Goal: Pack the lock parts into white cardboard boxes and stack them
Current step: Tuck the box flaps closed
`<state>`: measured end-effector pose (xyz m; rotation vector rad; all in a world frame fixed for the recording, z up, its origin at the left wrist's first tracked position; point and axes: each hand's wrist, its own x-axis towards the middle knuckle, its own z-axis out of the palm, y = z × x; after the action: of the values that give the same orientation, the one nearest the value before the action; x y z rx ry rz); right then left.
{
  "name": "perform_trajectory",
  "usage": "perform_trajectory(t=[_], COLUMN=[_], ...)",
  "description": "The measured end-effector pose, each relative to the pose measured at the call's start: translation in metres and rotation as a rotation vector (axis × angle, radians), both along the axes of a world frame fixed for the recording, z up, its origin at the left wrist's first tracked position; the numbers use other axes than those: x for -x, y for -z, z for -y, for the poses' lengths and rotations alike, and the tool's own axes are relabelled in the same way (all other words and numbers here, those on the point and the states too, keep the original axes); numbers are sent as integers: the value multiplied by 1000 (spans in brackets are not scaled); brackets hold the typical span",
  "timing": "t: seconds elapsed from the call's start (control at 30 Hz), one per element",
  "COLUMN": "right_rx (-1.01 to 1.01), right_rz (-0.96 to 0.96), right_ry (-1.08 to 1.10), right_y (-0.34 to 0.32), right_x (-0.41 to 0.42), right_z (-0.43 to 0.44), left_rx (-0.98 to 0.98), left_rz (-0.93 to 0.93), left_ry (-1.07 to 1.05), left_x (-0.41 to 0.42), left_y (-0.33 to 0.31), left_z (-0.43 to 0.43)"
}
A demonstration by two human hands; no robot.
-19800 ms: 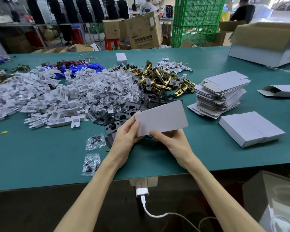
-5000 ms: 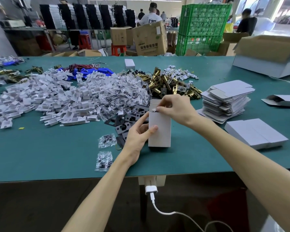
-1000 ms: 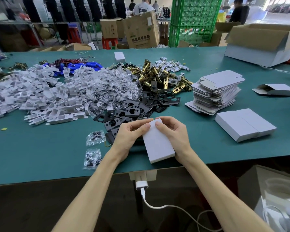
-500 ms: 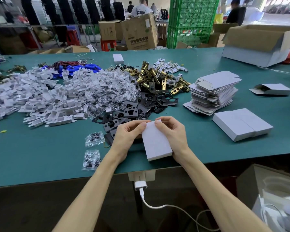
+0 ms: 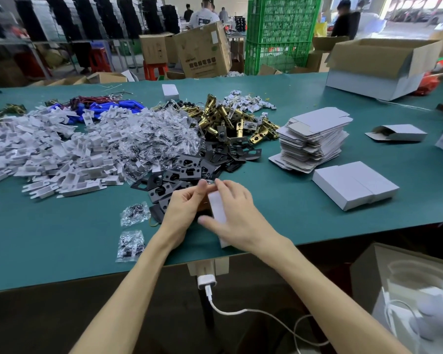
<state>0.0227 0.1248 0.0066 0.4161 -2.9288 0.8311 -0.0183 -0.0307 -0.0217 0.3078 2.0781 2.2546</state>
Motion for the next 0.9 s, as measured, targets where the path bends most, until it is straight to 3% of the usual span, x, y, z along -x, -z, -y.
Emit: perform_trajectory(t=[0.07, 0.17, 0.3, 0.43, 0.57, 0.73, 0.9], right_rx=[-53, 95, 109, 17, -182, 232, 231], right_rz=[15, -9, -22, 36, 53, 62, 72], right_ry=[5, 22, 126, 223, 167, 26, 123], right_y=[3, 1, -3, -10, -13, -2, 15], right_x=[-7, -10, -4, 6, 17, 5, 14], right_z=[1, -9, -48, -93, -97, -47, -57], left_rx=[8, -1, -3, 21, 11, 8, 40], left_rz=[22, 13, 2, -2, -5, -13, -18], left_ry=[26, 31, -9, 3, 0, -7, -22], left_x=[0, 1, 3, 5, 6, 4, 2], left_y=[0, 2, 3, 4, 4, 4, 5], left_z=[-1, -2, -3, -3, -2, -3, -3])
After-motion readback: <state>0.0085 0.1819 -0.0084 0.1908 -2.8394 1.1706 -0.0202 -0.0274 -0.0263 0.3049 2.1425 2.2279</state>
